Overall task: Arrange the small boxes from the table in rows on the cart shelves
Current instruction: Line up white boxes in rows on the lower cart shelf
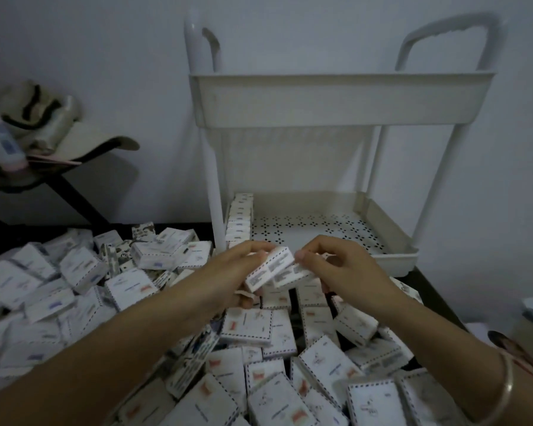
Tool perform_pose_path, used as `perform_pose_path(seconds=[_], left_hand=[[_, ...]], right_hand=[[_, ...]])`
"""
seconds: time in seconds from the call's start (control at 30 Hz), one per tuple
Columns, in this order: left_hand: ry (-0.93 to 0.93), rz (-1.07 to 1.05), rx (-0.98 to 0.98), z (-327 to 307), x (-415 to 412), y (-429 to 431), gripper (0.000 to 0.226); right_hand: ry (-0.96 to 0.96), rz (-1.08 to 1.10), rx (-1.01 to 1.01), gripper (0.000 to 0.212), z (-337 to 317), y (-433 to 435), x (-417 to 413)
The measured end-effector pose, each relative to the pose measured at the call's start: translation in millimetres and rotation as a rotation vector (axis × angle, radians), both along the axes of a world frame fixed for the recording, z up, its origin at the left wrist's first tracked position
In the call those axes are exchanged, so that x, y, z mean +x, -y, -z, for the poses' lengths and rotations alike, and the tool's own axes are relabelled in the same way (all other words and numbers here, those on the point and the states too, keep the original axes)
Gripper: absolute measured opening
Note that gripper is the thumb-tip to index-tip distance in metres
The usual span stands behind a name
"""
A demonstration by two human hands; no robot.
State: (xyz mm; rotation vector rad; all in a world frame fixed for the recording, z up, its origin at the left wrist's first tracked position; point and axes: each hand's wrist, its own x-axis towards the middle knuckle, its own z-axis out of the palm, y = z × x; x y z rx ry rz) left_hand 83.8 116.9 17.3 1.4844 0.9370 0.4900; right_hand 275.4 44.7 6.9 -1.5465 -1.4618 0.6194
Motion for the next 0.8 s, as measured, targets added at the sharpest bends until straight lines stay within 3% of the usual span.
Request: perform_pose_path(seconds=[0.13, 0.3, 0.47, 0.6, 0.7, 0.8], left_hand=[[-0.01, -0.011, 0.031, -2, 20, -5, 0.048], [-0.223, 0.128, 0.505, -17, 28, -31, 0.057], [-0.32, 0.141, 0.619, -31, 42, -81, 0.03], [-0.326, 0.197, 0.634, -26, 60, -104, 0.041], [-0.29, 0.182, 0.735, -17, 68, -111, 0.02], [-0.332, 0.171, 0.83, -8, 69, -117, 0.02]], right_hand=[[-0.011, 0.071, 0.044, 0.038, -9, -15, 0], [-0.043, 0.19, 0.018, 0.056, -13, -43, 17], [-0.058, 0.258, -0.03, 0.043, -13, -60, 34], [-0.176, 0.233, -0.065, 0.037, -10, -68, 43], [-0.296, 0.258, -0.068, 0.034, -3, -74, 52], [-0.378, 0.233, -0.112, 0.025, 3, -81, 64]])
